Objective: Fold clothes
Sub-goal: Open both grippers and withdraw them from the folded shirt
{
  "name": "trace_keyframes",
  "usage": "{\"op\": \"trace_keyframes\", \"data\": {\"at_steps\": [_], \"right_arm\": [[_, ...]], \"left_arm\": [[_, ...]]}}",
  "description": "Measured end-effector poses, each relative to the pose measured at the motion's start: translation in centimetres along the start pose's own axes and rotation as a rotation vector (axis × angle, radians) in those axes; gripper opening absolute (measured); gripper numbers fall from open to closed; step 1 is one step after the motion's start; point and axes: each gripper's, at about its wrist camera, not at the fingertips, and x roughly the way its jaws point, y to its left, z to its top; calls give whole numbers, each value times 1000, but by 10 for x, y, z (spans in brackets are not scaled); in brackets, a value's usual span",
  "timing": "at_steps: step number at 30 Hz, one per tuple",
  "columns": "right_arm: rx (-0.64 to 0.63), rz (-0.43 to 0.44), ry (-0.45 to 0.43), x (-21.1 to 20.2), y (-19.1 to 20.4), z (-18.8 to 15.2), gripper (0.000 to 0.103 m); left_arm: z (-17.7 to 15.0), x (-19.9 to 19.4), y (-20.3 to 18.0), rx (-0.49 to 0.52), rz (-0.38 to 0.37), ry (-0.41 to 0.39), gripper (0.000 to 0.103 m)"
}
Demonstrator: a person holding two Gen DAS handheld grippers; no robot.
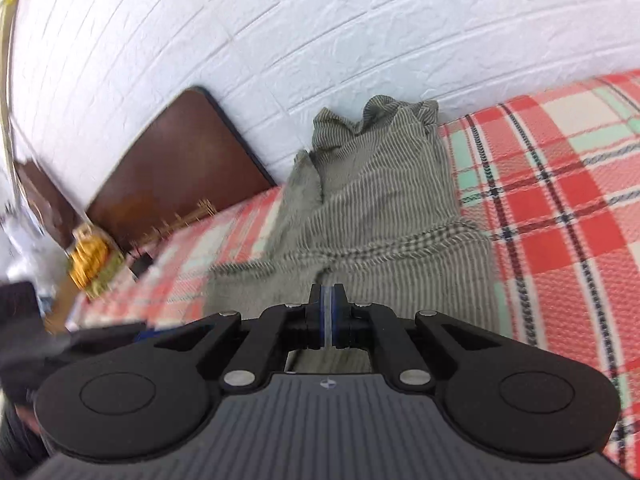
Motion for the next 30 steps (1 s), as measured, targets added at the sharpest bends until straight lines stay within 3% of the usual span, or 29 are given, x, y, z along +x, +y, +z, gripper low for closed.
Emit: {"op": "trace_keyframes", "data": {"at_steps": [5, 8, 13, 16, 20, 25, 29, 30], "right_arm": [[-25, 5, 41, 10, -1, -4, 6], [-52, 2, 50, 17, 2, -5, 12], [-77, 5, 49, 21, 6, -3, 17], [-95, -9, 47, 25, 8, -2, 24], [-124, -34, 50, 32, 13, -3, 24], [-158, -63, 73, 43, 18, -3, 32], [-167, -71, 102, 51, 16, -3, 32], [-166, -72, 109, 51, 16, -2, 22]], "left_arm": [[4, 47, 27, -54, 90, 68, 45], [1, 60, 45, -113, 114, 92, 39], [9, 39, 37, -93, 111, 24, 44], [20, 37, 32, -18, 193, 8, 50], [23, 61, 31, 34, 260, 60, 50], [22, 64, 35, 18, 267, 66, 50], [21, 63, 40, 0, 266, 64, 50], [20, 63, 41, -5, 266, 63, 50]]}}
